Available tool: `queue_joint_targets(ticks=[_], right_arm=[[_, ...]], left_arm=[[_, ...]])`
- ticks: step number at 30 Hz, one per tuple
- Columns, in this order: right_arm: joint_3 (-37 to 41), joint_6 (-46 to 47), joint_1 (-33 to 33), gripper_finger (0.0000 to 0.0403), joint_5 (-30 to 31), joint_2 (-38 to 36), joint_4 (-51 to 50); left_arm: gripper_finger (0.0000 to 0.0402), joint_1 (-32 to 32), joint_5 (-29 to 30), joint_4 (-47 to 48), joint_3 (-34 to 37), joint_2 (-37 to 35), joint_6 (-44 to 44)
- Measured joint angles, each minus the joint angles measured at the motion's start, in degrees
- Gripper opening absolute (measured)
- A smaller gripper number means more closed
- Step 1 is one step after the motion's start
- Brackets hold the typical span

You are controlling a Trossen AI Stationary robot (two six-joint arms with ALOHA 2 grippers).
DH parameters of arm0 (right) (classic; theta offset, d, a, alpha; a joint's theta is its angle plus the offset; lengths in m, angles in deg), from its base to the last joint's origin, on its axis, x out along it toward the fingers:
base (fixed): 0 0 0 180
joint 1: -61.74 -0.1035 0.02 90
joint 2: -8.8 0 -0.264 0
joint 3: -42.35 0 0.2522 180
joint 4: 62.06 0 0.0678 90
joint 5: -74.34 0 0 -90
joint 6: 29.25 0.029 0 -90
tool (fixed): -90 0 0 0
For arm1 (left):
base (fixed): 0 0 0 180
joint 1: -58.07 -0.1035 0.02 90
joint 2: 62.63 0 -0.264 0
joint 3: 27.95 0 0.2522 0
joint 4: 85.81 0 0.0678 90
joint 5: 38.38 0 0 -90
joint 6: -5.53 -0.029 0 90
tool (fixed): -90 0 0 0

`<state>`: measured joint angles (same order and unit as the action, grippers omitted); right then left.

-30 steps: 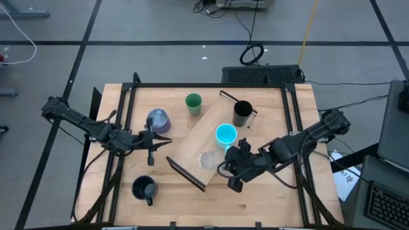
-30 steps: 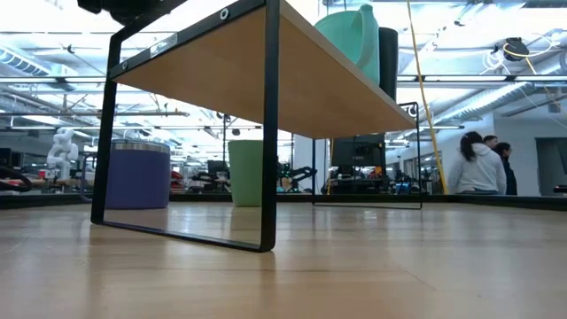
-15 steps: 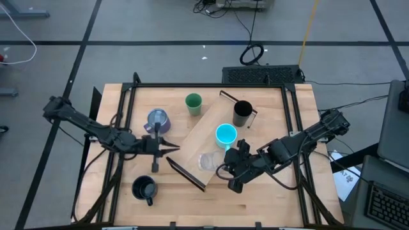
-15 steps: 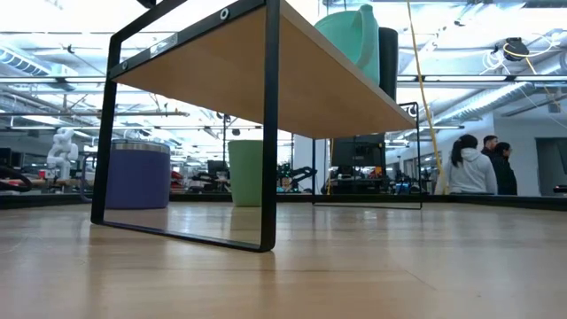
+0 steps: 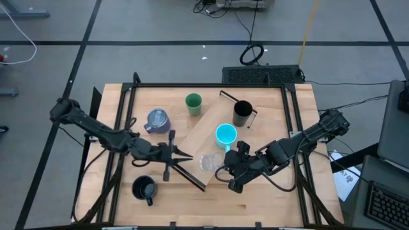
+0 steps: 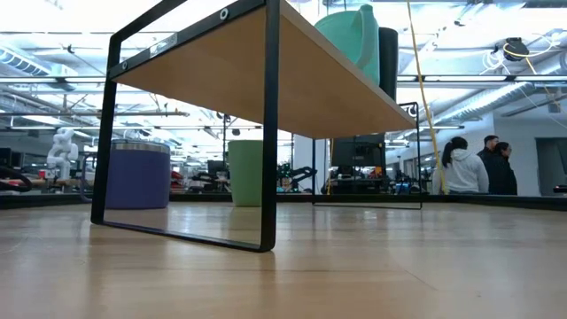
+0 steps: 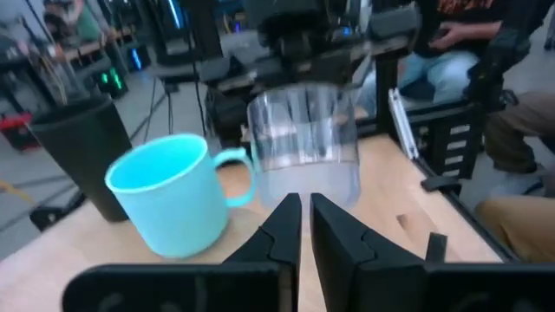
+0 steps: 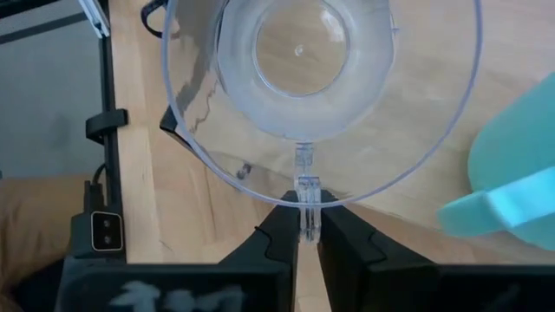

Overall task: Stack small to large cups/mugs on shelf
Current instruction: Put the transparent mug on the shelf

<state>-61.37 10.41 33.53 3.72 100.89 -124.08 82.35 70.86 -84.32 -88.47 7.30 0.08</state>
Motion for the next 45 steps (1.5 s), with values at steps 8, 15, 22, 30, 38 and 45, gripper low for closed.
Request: queue_joint_targets(ticks=[8, 15, 22, 30, 38, 45], right_arm=[[0.8, 0.1, 0.0, 0.0026, 0.0, 0.0, 0.0], [0.8, -0.1, 0.0, 0.0026, 0.0, 0.0, 0.0], [0.8, -0.3, 0.0, 0.0027, 0.0, 0.0, -0.1], [0.8, -0.3, 0.1, 0.0027, 0.0, 0.0, -0.3], [0.8, -0.3, 0.1, 0.0027, 0.0, 0.0, -0.3], [0.8, -1.6, 0.1, 0.0027, 0.1, 0.0, 0.1]], left_arm=[[0.0031, -1.9, -3.2, 5.8, -3.8, 5.3, 3.6], [0.0075, -2.5, -3.6, 4.8, -3.8, 5.9, 4.8], [0.0157, -2.7, -3.8, 3.7, -3.8, 7.0, 5.6], [0.0181, -3.4, -4.0, 0.9, -3.8, 10.2, 6.1], [0.0182, -3.8, -4.3, 1.6, -3.8, 10.0, 6.3], [0.0182, -4.4, -4.3, 4.8, -3.8, 10.0, 7.6]])
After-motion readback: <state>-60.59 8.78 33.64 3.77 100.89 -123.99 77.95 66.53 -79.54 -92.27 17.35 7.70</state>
